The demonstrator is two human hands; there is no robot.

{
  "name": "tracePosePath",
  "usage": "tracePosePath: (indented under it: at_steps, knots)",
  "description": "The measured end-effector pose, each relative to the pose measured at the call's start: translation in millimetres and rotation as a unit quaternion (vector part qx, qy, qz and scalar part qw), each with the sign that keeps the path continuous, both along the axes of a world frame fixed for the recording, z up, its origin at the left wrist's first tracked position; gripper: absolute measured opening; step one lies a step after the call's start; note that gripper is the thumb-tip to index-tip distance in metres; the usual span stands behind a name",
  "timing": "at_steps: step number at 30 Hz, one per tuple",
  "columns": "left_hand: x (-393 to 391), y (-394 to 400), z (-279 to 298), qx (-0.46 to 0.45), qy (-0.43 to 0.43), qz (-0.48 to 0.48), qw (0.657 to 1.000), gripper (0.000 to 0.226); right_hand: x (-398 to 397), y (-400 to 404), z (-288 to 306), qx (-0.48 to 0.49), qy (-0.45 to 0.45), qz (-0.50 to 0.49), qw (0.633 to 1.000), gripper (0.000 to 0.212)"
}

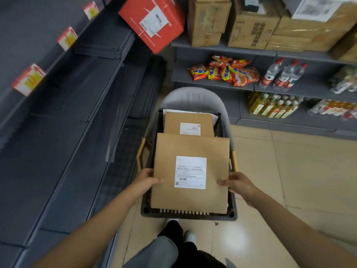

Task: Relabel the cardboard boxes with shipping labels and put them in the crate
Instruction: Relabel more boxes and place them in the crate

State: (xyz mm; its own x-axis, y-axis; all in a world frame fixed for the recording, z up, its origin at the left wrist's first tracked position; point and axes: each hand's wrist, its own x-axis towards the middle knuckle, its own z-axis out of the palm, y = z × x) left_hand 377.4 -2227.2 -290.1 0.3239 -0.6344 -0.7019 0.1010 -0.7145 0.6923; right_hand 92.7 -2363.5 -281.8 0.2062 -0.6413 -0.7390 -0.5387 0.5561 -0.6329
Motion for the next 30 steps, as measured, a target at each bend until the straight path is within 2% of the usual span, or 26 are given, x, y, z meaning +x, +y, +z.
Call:
tracePosePath:
  at_steps: [3, 6, 11, 13, 15, 17, 20, 24, 27, 30]
  knots:
    - [16, -12, -5, 0.007, -0.004, -0.005, 1.000, 0.055, 10, -8, 1, -0.023, 0.044, -0.002, 0.999, 0.054]
    - [26, -18, -11, 0.028, 0.001, -0.037, 0.999, 0.064, 16, -8, -2, -0.028, 0.054, -0.008, 0.998, 0.053]
    - [35, -11, -26, 0.057, 0.074, -0.129, 0.987, 0.105, 15, 5, -11, -0.011, 0.113, 0.015, 0.993, 0.053]
    - [35, -8, -31, 0.064, 0.098, -0.151, 0.982, 0.113, 13, 8, -15, -0.007, 0.100, -0.007, 0.995, 0.060]
    - [36, -7, -37, 0.060, 0.120, -0.133, 0.982, 0.111, 13, 6, -19, 0.004, 0.071, -0.009, 0.997, 0.080]
    - [39, -9, -40, 0.051, 0.157, -0.108, 0.980, 0.107, 13, 1, -21, 0.034, 0.045, 0.010, 0.998, 0.090]
    - [41, -13, -38, 0.036, 0.187, -0.090, 0.978, 0.106, 12, -11, -22, 0.085, 0.006, 0.011, 0.996, 0.087]
    - [45, -12, -33, 0.018, 0.210, -0.079, 0.974, 0.128, 1, -26, -24, 0.154, -0.019, 0.033, 0.987, 0.098]
    - [49, -12, -32, 0.042, 0.243, -0.086, 0.965, 0.115, -9, -38, -25, 0.232, -0.058, 0.042, 0.970, 0.094]
    - [52, -13, -38, 0.072, 0.264, -0.065, 0.960, 0.103, -16, -50, -27, 0.257, -0.068, 0.028, 0.964, 0.086]
